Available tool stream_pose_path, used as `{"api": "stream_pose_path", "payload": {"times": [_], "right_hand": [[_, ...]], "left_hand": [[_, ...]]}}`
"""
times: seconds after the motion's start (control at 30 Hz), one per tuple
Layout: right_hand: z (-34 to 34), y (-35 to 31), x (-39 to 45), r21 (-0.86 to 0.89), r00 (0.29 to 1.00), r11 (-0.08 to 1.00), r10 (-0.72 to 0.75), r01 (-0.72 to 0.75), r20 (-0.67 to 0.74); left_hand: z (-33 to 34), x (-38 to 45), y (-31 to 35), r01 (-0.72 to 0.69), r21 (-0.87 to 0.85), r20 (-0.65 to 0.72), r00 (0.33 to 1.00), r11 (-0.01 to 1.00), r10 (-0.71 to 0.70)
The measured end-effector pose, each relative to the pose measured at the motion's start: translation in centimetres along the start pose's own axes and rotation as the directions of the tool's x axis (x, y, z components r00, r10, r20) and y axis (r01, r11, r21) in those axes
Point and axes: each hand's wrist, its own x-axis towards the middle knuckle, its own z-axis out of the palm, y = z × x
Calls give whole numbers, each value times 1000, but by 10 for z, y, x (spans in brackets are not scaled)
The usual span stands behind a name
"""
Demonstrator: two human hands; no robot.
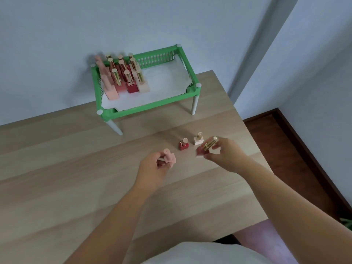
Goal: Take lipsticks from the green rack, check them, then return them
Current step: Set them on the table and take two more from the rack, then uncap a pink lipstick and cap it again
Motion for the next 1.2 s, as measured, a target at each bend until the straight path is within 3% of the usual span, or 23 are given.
{"api": "stream_pose_path", "payload": {"times": [0.3,0.57,0.8,0.93,1.1,1.2], "right_hand": [[69,-40,18,61,995,996,-75,71,61],[107,-51,46,-149,996,987,-45,57,83],[113,-58,56,-151,998,987,-58,57,2],[113,-59,59,-193,999,980,-42,48,32],[108,-61,51,-106,999,993,-49,49,4],[104,-67,34,8,990,994,-104,105,-92]], "left_hand": [[-26,6,-43,90,43,-65,994,995,-87],[-42,17,-66,117,102,-88,990,988,-109],[-48,26,-67,73,125,-101,993,990,-61],[-49,29,-68,42,158,-83,996,986,-29],[-50,31,-74,30,164,-80,997,986,-17],[-49,30,-77,-5,147,-83,996,989,18]]}}
